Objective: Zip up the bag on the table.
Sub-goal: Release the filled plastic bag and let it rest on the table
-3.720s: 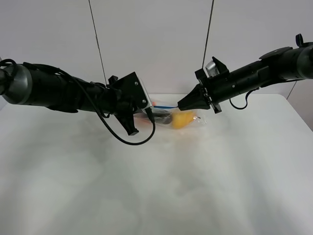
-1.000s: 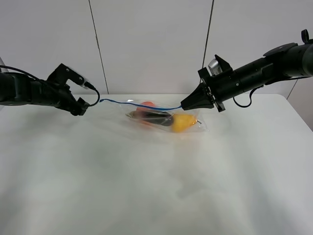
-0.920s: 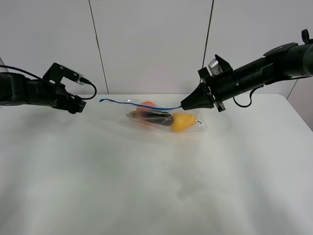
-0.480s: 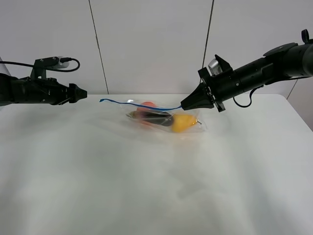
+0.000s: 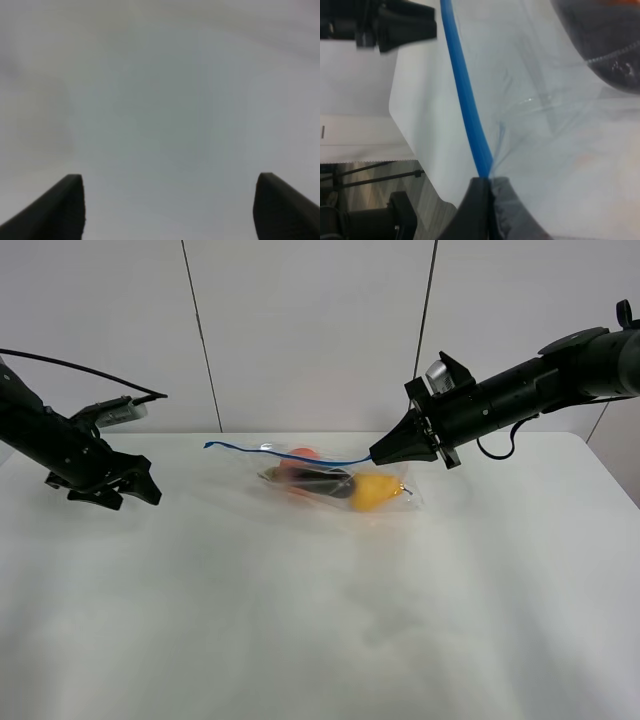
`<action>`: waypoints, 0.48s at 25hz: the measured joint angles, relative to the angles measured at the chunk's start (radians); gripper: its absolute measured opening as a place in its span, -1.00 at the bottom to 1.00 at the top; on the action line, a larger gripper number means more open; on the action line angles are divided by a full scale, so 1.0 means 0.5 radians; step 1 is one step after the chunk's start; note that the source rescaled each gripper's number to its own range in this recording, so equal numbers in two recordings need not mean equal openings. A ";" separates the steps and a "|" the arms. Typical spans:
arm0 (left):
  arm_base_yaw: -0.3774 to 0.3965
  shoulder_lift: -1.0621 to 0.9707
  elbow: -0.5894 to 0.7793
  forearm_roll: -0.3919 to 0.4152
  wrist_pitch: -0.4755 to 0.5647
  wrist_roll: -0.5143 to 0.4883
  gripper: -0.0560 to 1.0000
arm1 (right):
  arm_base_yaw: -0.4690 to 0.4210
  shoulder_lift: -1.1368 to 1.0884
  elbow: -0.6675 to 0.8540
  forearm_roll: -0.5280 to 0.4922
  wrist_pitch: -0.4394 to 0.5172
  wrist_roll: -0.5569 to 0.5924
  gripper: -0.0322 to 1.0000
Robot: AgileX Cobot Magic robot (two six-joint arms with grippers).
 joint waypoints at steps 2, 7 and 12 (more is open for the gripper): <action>0.003 0.000 -0.124 0.253 0.072 -0.356 0.84 | 0.000 0.000 0.000 0.000 0.000 0.000 -0.94; 0.003 0.001 -0.457 0.549 0.445 -0.666 0.84 | 0.000 0.000 0.000 0.000 0.000 0.000 -0.94; 0.003 0.001 -0.608 0.512 0.774 -0.690 0.84 | 0.000 0.000 0.000 -0.016 0.000 0.015 -0.92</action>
